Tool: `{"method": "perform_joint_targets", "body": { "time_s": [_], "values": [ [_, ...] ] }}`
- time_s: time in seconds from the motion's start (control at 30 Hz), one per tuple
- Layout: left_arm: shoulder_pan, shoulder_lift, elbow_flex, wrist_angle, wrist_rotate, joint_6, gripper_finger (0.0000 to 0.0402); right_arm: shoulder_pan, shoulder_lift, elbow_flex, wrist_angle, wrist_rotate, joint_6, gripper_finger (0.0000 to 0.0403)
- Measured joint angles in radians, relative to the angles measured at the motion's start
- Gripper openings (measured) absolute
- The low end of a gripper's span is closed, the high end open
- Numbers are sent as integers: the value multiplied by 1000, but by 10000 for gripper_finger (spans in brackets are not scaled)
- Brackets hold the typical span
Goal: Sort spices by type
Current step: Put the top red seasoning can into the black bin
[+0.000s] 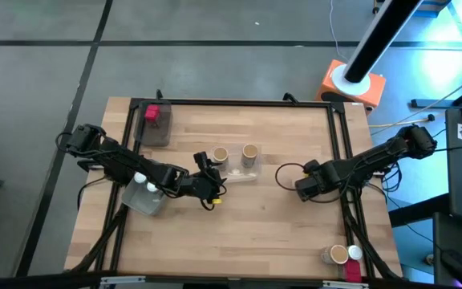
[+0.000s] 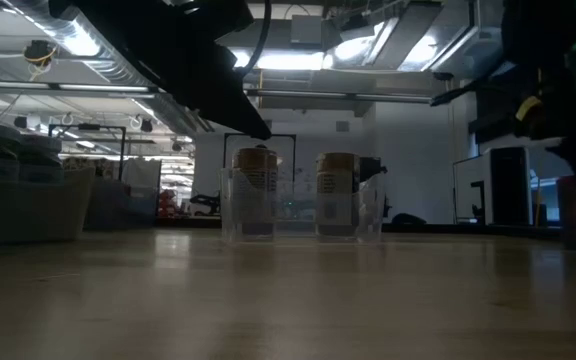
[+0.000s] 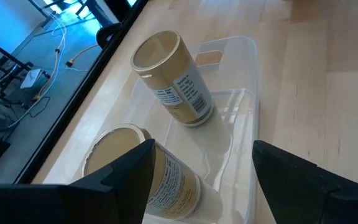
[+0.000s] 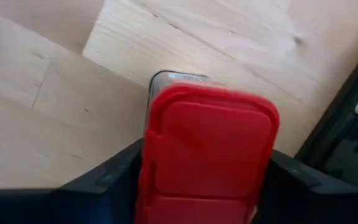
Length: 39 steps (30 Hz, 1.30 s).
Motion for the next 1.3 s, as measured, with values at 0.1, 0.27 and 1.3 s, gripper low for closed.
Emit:
{"method": "perform_joint_targets", "body": {
  "time_s": [0.1,0.27,1.3],
  "values": [
    [0,0,0,0,0,6,253,0,0,0,22,28,-79,215],
    [0,0,0,0,0,30,253,0,-1,1,121,67,-273,215],
    [-12,-25,0,-55,2,34,253,-35,276,229,748,216,-1101,218]
  ]
}}
